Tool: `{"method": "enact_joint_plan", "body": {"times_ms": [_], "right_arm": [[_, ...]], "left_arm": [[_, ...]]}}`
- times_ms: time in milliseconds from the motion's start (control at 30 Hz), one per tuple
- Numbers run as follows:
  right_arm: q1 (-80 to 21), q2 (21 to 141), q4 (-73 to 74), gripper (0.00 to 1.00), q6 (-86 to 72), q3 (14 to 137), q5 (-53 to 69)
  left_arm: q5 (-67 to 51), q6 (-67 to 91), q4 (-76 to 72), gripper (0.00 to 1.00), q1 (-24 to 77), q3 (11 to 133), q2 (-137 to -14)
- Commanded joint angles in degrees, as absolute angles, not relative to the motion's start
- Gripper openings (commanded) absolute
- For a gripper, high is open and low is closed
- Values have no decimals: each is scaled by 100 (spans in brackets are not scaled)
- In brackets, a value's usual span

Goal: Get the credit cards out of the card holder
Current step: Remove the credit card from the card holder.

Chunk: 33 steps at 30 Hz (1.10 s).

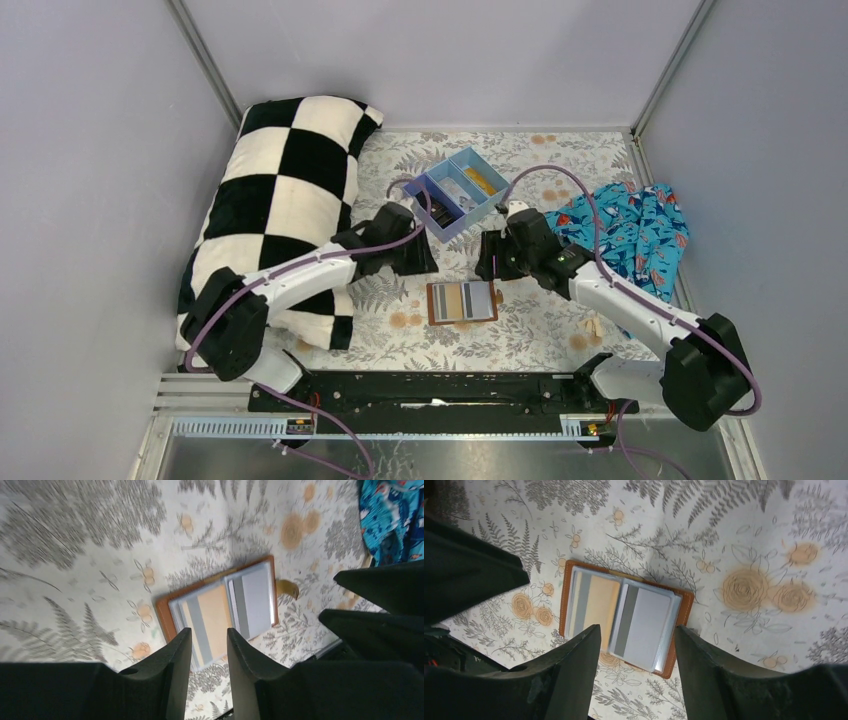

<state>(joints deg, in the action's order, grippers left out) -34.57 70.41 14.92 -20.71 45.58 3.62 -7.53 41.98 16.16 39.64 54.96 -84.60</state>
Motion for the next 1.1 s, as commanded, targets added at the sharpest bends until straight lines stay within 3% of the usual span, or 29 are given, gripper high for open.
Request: {"method": "enact_joint_plan", "body": {"times_ms": [0, 133, 300, 500, 1067], "right_arm": [[-3419, 6930, 1427, 62, -2891, 4248, 343], [-3419, 6580, 821, 55, -3372, 3536, 659], [-3416, 6485, 326, 40, -3714, 2975, 726], [-3410, 6825, 67, 35, -3643, 2954, 896], [-3339, 7438, -301, 28, -3578, 2915, 918]], "left_arm": [[-999, 5023, 674, 37, 4243, 5250, -8622], [-1171, 5091, 375, 36, 4593, 5182, -8868], [-1473, 5608, -876, 35, 4774, 4502, -9049], [-1597, 5844, -1674, 35, 4833, 4143, -9383], [-1785, 5871, -1768, 30, 4834, 4324, -9946]]}}
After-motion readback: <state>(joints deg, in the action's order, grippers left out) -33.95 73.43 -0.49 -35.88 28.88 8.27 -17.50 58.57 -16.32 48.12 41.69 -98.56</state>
